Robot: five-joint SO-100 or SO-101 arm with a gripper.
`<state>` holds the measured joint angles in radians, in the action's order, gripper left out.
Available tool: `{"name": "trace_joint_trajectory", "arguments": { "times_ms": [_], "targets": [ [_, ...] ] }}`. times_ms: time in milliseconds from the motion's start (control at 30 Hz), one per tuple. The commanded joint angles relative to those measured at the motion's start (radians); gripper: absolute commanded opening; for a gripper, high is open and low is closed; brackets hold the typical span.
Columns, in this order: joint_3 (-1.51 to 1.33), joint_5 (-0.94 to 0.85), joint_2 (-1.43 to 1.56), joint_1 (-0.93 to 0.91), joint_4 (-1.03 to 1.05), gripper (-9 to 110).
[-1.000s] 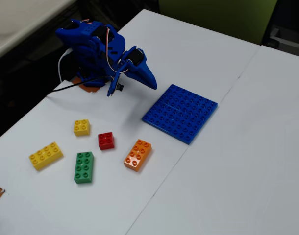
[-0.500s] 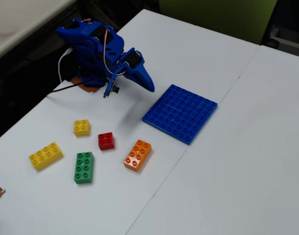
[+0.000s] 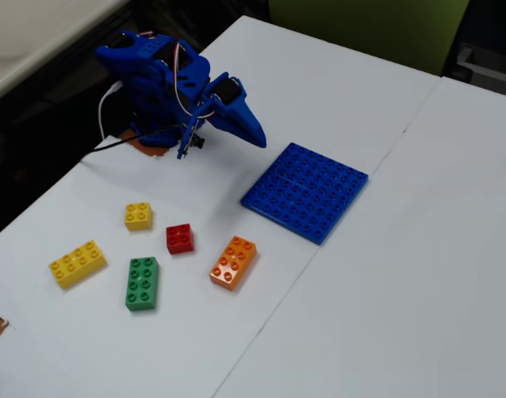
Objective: Pick up the 2x2 yellow block and go up the 8x8 blue block.
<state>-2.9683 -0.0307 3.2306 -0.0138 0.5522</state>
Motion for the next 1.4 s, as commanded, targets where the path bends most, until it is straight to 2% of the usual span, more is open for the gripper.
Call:
{"name": "trace_joint_trajectory", "arguments": {
  "times_ms": [0, 100, 233, 600, 1033, 1367],
  "targets": [
    [0.156, -0.048, -0.101, -0.014, -0.017, 0],
    [0.265, -0.132, -0.212, -0.015, 0.0, 0],
    [0.396, -0.364, -0.327, -0.017, 0.08, 0],
    [0.782, -0.939, -0.664, -0.038, 0.491, 0],
    [1.276, -1.417, -1.043, -0.334, 0.983, 2],
    [1.279, -1.706, -1.121, -0.537, 1.063, 3]
  ]
}}
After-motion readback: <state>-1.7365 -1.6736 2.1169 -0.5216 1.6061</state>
